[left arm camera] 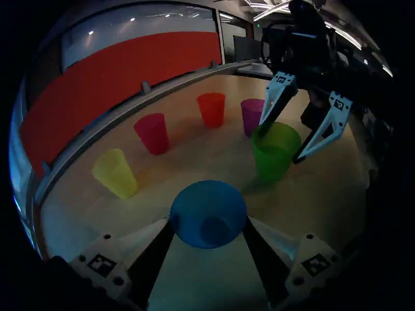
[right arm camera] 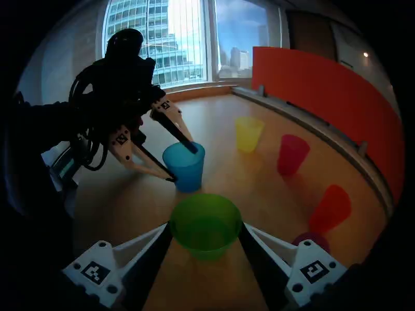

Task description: Pour water

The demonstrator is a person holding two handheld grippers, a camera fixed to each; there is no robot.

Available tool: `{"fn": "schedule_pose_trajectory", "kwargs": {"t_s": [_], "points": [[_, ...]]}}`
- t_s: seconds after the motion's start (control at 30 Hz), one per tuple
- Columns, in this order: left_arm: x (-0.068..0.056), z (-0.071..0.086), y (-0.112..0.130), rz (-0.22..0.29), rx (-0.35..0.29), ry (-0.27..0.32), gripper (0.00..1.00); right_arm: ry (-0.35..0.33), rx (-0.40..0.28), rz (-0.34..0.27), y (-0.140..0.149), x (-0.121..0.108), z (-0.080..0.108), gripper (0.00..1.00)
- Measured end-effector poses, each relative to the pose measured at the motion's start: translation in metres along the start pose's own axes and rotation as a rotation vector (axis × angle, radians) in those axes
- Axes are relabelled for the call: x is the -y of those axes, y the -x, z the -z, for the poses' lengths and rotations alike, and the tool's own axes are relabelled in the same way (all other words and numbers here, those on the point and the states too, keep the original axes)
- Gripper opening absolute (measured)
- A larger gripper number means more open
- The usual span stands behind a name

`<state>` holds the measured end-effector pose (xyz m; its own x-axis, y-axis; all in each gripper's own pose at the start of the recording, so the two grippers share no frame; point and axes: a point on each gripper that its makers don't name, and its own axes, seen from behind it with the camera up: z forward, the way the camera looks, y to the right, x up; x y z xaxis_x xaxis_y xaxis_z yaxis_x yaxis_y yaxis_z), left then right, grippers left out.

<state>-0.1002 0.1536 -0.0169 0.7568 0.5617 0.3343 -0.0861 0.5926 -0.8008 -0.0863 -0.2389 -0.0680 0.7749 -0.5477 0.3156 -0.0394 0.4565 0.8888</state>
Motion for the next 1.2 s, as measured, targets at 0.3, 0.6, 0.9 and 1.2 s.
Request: {"fn": "schedule_pose_trajectory", "kwargs": {"t_s": [0.3, 0.6, 0.9, 1.2], "points": [[-0.005, 0.001, 0.003, -0.003, 0.007, 0.009, 0.98, -0.002, 0.008, 0.0, 0.004, 0.0, -0.005, 0.92], [-0.002, 0.004, 0.01, -0.007, 0.023, -0.011, 0.98, -0.003, 0.011, -0.003, 0.006, 0.0, -0.009, 0.92], [-0.001, 0.012, 0.013, -0.004, 0.022, -0.026, 0.98, 0.002, 0.011, -0.01, 0.008, -0.001, -0.008, 0.92], [-0.003, 0.015, 0.014, -0.003, 0.022, -0.027, 0.98, 0.012, 0.008, -0.011, 0.012, -0.001, -0.006, 0.95]]}}
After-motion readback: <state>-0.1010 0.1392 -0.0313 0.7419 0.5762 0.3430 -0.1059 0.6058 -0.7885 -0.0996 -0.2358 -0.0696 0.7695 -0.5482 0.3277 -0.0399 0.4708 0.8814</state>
